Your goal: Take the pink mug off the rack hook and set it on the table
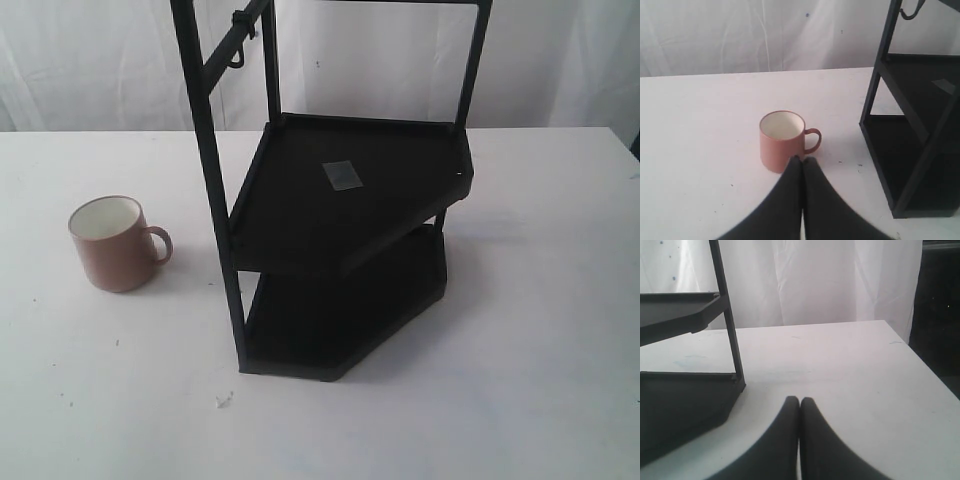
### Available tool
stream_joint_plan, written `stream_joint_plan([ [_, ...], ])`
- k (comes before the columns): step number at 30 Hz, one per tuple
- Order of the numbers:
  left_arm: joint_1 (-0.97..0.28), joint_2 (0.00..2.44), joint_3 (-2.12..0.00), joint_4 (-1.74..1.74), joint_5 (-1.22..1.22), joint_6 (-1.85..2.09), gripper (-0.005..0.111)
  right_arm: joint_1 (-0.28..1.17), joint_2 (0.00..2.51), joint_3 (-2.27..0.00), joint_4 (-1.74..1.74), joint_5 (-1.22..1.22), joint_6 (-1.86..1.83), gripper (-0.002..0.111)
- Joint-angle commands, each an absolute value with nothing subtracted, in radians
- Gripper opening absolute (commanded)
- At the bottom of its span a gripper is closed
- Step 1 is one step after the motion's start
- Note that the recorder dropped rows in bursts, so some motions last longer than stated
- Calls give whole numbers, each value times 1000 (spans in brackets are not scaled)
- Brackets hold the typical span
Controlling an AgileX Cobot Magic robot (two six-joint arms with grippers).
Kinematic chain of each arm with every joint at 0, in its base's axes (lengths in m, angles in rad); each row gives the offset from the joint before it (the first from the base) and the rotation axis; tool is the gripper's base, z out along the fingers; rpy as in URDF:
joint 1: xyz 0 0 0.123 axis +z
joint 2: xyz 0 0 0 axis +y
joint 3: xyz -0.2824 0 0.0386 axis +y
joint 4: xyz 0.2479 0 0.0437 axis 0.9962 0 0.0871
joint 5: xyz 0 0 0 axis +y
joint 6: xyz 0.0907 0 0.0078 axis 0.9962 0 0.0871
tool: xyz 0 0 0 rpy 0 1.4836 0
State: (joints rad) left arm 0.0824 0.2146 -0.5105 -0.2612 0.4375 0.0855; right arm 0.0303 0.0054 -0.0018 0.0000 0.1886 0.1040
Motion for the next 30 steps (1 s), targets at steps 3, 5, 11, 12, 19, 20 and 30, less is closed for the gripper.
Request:
stream_joint_plan([
  [3, 80, 209, -463, -196, 295, -32, 0, 27, 0, 0, 0, 178, 107, 0],
  [5, 80, 209, -449, -193, 265, -32, 0, 27, 0, 0, 0, 178, 107, 0],
  [11, 80, 163, -355, -139, 207, -78, 0, 27, 0, 0, 0, 178, 107, 0],
  [12, 80, 154, -339, -137, 187, -78, 0, 27, 0, 0, 0, 178, 107, 0],
  [19, 80, 129, -216, -120, 113, -92, 0, 27, 0, 0, 0, 178, 107, 0],
  [20, 80, 129, -195, -92, 98, -124, 0, 27, 0, 0, 0, 178, 107, 0],
  [30, 80, 129, -100, -74, -8, -161, 0, 27, 0, 0, 0, 178, 107, 0],
])
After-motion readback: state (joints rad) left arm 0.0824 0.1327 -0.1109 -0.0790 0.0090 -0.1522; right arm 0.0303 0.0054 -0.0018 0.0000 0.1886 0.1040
